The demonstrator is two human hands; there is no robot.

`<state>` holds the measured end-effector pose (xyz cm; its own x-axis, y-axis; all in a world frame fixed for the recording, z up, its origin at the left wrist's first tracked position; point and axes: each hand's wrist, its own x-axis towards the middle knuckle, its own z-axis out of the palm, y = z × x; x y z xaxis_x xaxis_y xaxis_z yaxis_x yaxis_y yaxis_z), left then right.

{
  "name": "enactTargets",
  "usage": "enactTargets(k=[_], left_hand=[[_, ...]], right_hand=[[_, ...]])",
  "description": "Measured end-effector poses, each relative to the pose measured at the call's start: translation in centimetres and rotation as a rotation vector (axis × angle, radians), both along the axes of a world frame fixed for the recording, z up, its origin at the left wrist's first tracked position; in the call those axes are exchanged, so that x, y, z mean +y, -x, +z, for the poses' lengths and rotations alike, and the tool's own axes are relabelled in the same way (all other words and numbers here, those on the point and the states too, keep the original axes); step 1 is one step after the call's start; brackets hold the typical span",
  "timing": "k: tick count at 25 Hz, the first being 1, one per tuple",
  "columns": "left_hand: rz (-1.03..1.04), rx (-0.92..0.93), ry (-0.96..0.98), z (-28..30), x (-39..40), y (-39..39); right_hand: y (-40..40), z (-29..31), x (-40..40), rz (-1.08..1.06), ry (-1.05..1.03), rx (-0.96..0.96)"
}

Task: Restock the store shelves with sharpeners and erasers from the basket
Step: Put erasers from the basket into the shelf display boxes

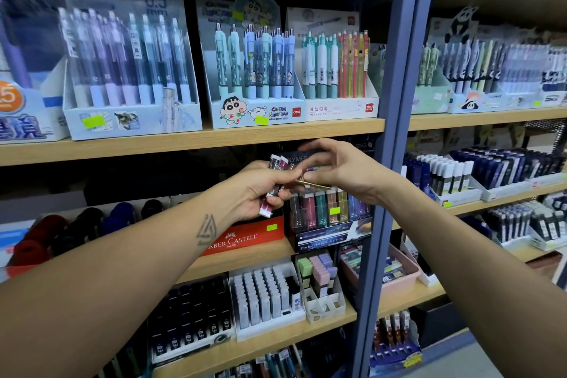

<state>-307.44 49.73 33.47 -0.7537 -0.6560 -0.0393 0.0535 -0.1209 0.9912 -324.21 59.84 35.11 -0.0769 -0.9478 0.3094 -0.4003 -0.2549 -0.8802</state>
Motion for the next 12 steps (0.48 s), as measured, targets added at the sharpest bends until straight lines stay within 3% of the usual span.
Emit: enactTargets(k=[2,5,9,10,12], left_hand=[[0.028,0.030,0.012,-0.1,0.0,1.0],[0.152,0.071,0.077,-0.3,-0.3,2.2],[0.315,0.111,0.077,-0.3,-0.6,3.3],[0.321,0.099,0.053,-0.3,-0.7,3.5],[0.332,0.070,-0.024,-0.2,-1.1,3.6]], right_hand=[[0.2,0.0,0.3,0.030,-0.011,0.015],[0.7,-0.1,0.5,-0.092,-0.014,0.039],[2.6,-0.1,0.5,-0.199,-0.047,-0.209],[3.3,-0.2,0.1,-0.292,-0.020,-0.181],[4.5,-0.6,-0.8,-0.492,0.014,0.076]])
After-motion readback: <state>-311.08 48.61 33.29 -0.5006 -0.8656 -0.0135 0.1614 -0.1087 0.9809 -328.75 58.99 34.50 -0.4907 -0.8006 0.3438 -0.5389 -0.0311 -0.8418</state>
